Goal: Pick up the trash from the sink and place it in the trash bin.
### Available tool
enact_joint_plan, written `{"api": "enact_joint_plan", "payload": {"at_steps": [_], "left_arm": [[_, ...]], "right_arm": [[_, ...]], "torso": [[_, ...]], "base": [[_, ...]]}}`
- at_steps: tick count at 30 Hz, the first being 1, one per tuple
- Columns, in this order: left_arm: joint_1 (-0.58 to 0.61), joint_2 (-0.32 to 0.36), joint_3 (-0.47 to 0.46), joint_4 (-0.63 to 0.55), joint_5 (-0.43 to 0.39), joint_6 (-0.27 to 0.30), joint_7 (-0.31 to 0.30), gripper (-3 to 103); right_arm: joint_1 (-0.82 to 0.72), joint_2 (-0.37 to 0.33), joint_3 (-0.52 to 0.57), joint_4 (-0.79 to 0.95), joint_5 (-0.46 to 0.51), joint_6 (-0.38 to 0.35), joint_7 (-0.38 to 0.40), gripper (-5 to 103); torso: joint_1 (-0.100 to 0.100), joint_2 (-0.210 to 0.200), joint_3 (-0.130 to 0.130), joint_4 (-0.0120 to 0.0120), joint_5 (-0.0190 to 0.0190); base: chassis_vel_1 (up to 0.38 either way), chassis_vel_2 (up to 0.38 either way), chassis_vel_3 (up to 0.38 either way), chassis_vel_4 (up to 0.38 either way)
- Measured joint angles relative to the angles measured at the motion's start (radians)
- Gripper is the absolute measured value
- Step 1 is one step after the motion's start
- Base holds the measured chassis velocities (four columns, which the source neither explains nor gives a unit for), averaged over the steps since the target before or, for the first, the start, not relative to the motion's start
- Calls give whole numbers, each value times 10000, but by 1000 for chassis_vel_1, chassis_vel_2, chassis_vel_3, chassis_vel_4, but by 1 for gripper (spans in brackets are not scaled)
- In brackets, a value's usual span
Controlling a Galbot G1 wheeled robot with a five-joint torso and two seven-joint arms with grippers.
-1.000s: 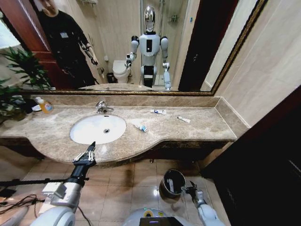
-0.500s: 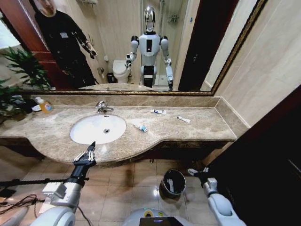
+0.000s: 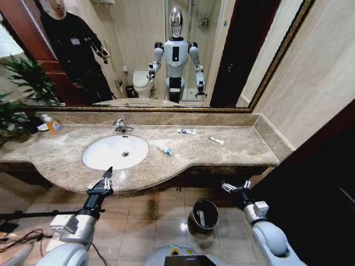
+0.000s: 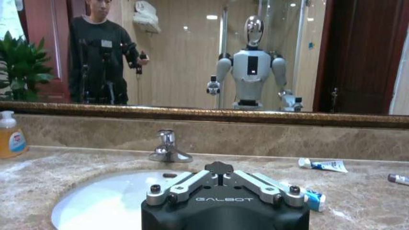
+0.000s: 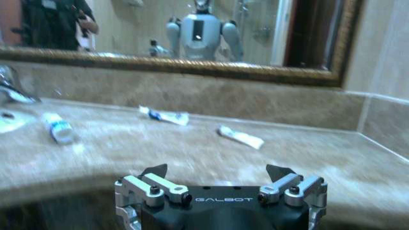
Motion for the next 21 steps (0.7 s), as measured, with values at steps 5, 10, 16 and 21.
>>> {"api": "enact_joint_plan", "payload": {"at_steps": [5, 10, 16, 21], "left_arm": [[0, 0, 0, 0, 0, 0, 0, 0], [0, 0, 0, 0, 0, 0, 0, 0], [0, 0, 0, 0, 0, 0, -1, 0], [0, 0, 0, 0, 0, 0, 0, 0]], "right_arm": [[821, -232, -435, 161, 357, -937, -281, 100], [1659, -442, -902, -124, 794, -1556, -1303, 100], [3014, -659, -1879, -684, 1227, -1902, -1395, 100], [4223, -685, -2936, -1197, 1424, -2065, -1336, 100]], "torso": [[1, 0, 1, 1, 0], [0, 0, 1, 0, 0], [1, 0, 1, 0, 0], [1, -1, 1, 1, -2]], "base": [[0, 0, 0, 0], [0, 0, 0, 0], [0, 0, 0, 0], [0, 0, 0, 0]]}}
